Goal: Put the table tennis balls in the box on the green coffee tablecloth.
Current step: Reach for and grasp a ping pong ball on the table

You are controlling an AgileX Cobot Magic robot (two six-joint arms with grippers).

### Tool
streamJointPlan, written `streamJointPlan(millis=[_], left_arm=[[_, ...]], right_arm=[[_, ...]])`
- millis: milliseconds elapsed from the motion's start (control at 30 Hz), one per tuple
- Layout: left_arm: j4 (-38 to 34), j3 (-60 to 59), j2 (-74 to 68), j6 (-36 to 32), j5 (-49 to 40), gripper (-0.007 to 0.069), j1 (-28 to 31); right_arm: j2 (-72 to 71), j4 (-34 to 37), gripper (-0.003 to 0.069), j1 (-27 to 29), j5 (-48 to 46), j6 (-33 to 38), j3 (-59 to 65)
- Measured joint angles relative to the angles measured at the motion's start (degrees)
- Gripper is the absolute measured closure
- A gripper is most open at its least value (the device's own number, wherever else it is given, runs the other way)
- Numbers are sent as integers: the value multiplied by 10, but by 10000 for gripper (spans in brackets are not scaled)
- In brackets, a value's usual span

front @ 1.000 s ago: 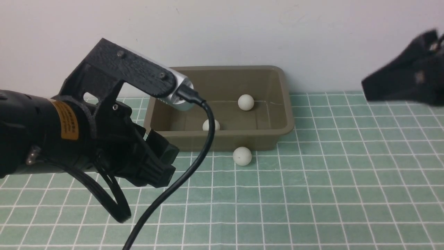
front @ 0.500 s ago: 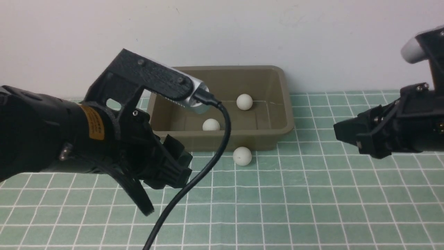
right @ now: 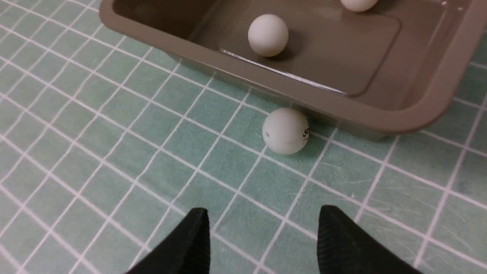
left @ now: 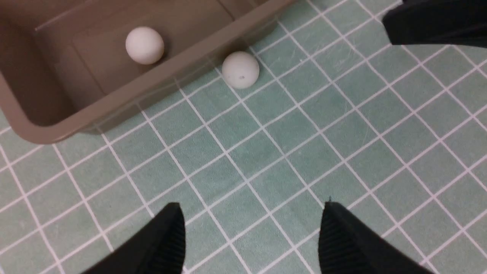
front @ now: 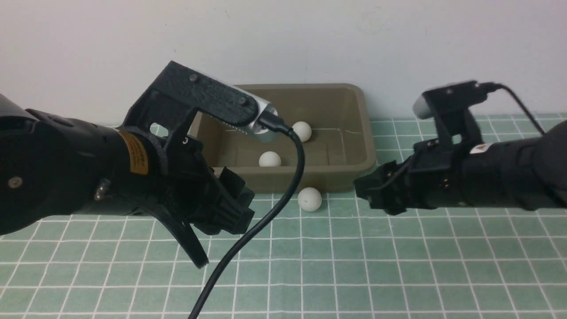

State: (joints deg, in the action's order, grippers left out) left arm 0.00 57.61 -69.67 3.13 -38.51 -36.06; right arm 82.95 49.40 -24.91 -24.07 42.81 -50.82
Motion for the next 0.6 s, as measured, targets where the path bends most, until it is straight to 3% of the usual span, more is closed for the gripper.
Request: streamJointPlan(millis=[367,600], left_arm=[[0,0,0,0,-37,199,0],[0,0,0,0,-37,199,0]], right_arm=[[120,76,242,-92,192,30,0],[182,94,239,-107,204,30,-24]])
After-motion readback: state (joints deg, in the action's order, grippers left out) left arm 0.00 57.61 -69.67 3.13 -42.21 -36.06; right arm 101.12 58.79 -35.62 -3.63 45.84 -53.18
